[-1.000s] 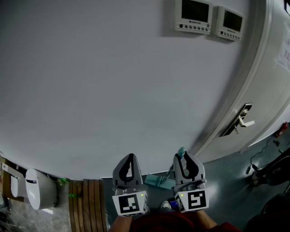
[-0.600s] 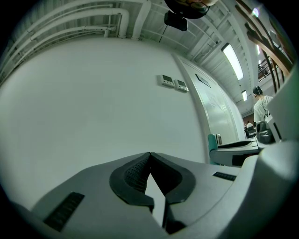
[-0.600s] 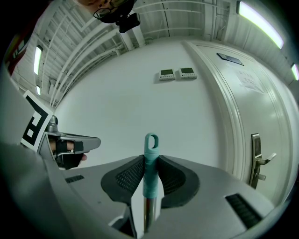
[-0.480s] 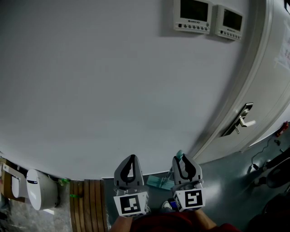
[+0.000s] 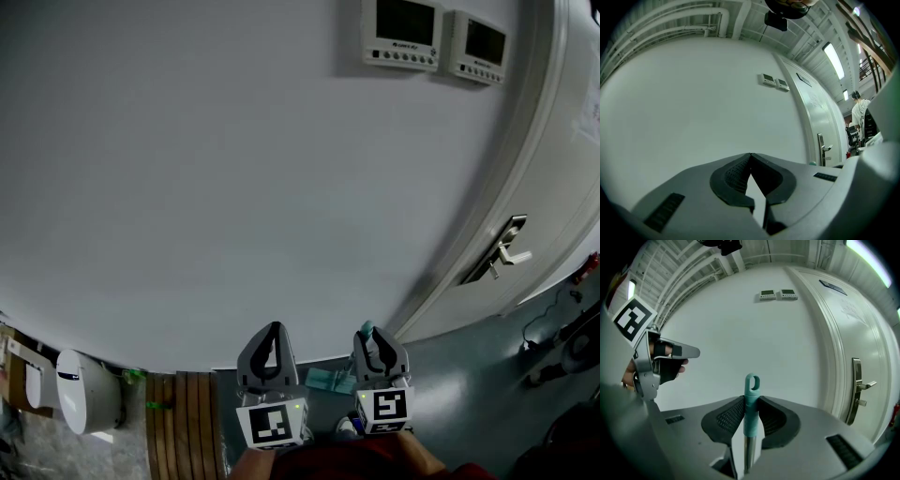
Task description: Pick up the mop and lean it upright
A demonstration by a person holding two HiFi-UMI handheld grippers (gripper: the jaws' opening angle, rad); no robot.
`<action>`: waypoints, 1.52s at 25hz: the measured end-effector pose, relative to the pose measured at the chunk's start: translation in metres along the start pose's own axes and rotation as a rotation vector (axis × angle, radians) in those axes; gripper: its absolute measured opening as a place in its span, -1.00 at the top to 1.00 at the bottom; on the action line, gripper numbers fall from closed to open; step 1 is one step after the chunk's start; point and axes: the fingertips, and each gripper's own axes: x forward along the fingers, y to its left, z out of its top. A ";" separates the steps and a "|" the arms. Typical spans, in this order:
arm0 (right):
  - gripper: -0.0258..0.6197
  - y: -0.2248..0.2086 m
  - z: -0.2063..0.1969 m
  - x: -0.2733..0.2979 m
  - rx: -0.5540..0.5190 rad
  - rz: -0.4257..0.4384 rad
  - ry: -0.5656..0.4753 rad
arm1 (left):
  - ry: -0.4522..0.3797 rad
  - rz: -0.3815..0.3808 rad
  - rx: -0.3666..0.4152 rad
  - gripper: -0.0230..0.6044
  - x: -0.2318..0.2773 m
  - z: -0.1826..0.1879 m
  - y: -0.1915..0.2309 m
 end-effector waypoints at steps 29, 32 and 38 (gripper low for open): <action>0.59 0.008 -0.053 0.029 -0.023 0.000 0.104 | 0.020 0.018 0.004 0.88 0.003 -0.008 0.009; 0.59 0.008 -0.053 0.035 -0.032 0.000 0.103 | 0.019 0.017 0.005 0.88 0.003 -0.008 0.008; 0.59 0.004 -0.053 0.048 -0.036 -0.006 0.102 | 0.018 0.022 0.002 0.88 0.001 -0.006 0.007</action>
